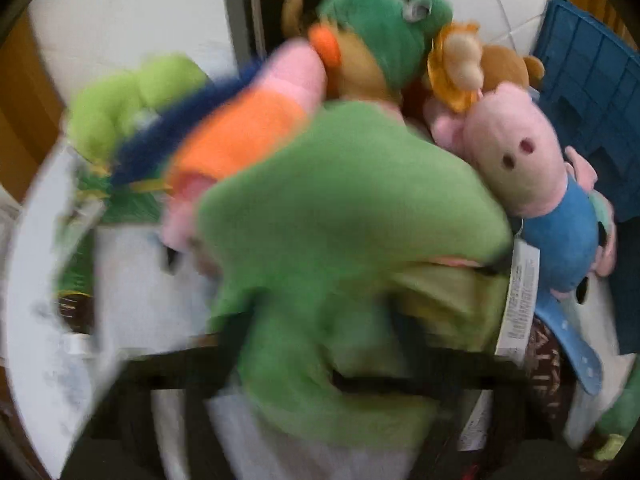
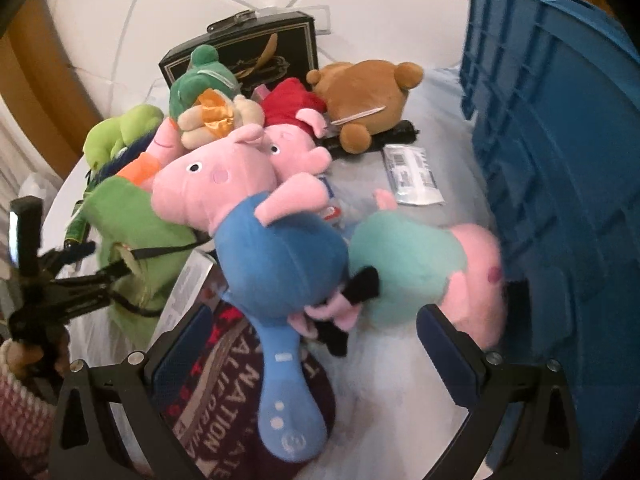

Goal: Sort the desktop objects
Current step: 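Grasp the green plush with the left tool while the right tool grasps the pink pig plush, then lift both plushes and carry them over the blue bin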

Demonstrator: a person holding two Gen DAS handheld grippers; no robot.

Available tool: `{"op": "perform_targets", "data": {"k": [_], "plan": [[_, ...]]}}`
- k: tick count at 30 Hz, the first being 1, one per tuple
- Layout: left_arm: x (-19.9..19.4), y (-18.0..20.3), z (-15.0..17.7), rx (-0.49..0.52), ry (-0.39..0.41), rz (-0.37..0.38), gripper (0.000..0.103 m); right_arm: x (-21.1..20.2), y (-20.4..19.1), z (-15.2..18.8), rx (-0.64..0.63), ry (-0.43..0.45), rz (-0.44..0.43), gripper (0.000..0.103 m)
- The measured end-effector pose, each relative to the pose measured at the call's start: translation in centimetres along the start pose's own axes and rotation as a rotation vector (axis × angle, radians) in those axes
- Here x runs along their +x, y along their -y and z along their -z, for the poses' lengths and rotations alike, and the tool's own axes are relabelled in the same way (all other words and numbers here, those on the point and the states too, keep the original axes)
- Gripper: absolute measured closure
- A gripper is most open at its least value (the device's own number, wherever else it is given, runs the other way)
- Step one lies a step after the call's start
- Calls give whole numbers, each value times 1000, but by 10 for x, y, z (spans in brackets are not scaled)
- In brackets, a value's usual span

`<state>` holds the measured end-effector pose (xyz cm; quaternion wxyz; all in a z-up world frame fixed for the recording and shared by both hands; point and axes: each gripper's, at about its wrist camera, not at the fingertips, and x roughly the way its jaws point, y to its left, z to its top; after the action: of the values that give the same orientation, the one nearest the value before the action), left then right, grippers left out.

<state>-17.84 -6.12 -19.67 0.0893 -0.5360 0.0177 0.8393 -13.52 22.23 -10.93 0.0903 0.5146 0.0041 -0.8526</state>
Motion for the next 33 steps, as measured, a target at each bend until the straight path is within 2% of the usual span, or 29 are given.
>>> {"op": "perform_targets", "data": {"k": [1,2,4,7,10,13,16,19,21,22,23,25,27,30,33], "plan": [[8,-6,-1,-29,-49,-2,102,6,-2,-4,-7,-7,-3,0],[8,-14,-3,-64,-57,-5,102,13,-5,-7,-16,-13,-5,0],[-7,-29,-10,-104,-9,-3,102,25,-13,-15,-42,-20,-7,0],[-28,-38,-22,-80,70,-85,102,45,-27,-28,-87,-28,-14,0],[-34,-43,-30,-79,95,-74,102,68,-40,-39,-123,-61,-25,0],[-27,-39,-30,-62,82,-52,102,89,-51,-46,-159,-86,-11,0],[-25,-38,-23,-70,32,-12,102,103,-55,-50,-171,-112,6,0],[-32,-35,-18,-53,27,-16,100,106,-52,-50,-171,-119,6,0],[-38,-32,-15,-43,20,2,91,106,-49,-49,-168,-124,3,0],[-39,-31,-14,-51,11,28,74,105,-47,-49,-165,-125,-3,0],[-40,-30,-14,-54,7,44,43,105,-46,-48,-162,-125,-7,0],[-35,-24,-13,-33,4,45,0,103,-42,-46,-152,-129,-12,0],[-23,-25,-8,-33,-21,10,0,103,-38,-43,-137,-136,-18,0],[8,-36,3,-100,-99,25,0,102,-29,-39,-111,-141,-24,0],[41,-41,17,-124,-182,-12,0,100,-27,-36,-99,-136,-38,0]]}}
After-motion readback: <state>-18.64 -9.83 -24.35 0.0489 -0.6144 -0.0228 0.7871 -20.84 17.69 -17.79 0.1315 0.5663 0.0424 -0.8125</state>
